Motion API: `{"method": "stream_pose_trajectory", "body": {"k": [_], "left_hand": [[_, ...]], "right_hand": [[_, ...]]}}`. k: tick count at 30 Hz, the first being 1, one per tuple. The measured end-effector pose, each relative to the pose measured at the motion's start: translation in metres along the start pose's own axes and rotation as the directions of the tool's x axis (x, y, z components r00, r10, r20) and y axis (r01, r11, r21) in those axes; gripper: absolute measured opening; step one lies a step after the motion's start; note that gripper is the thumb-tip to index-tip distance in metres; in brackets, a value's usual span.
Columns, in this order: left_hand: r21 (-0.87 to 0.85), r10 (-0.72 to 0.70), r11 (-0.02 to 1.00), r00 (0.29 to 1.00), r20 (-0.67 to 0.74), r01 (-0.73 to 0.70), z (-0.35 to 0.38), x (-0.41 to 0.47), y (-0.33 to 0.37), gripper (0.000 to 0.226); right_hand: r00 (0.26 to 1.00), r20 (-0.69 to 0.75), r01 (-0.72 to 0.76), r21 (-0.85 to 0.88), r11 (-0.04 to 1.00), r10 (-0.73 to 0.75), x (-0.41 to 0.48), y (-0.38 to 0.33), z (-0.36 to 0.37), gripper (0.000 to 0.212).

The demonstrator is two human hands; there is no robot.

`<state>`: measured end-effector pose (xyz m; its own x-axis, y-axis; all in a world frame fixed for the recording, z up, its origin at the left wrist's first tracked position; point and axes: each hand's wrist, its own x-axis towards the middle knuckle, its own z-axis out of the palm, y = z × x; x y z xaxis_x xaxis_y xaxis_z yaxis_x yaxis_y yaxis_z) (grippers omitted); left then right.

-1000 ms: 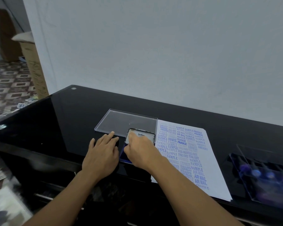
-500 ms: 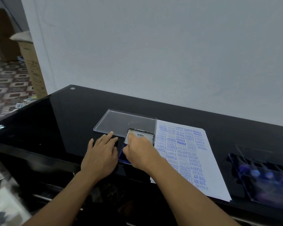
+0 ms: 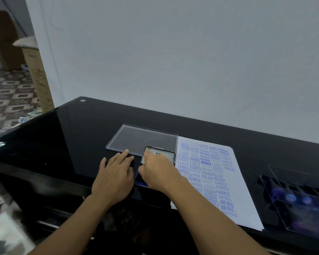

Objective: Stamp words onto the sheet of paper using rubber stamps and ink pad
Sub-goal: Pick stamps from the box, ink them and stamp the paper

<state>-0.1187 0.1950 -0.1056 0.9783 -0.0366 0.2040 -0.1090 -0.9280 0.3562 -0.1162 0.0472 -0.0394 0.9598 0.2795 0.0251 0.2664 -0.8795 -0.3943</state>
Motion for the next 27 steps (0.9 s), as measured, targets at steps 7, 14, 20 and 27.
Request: {"method": "stream_pose_trajectory", "body": {"k": [7, 14, 20, 27], "left_hand": [[-0.004, 0.004, 1.0, 1.0, -0.006, -0.004, 0.0009, 0.0006, -0.001, 0.045], [-0.016, 0.0, 1.0, 1.0, -0.006, 0.0, 0.0003, 0.0014, 0.0003, 0.045], [-0.033, -0.001, 0.999, 1.0, 0.001, 0.001, -0.001, 0.0015, 0.0001, 0.044], [-0.05, -0.001, 0.999, 1.0, 0.01, 0.002, -0.0022, 0.002, -0.0001, 0.045]], "right_hand": [[1.0, 0.02, -0.013, 0.036, 0.999, 0.012, 0.0018, 0.0049, 0.0022, 0.013], [1.0, -0.013, -0.006, 0.021, 1.0, 0.006, 0.0001, 0.0038, 0.003, 0.014], [1.0, -0.011, -0.008, 0.022, 1.0, 0.008, 0.001, 0.0039, 0.0033, 0.013], [1.0, -0.004, -0.029, 0.026, 0.999, 0.029, -0.0001, 0.0022, 0.0028, 0.012]]}}
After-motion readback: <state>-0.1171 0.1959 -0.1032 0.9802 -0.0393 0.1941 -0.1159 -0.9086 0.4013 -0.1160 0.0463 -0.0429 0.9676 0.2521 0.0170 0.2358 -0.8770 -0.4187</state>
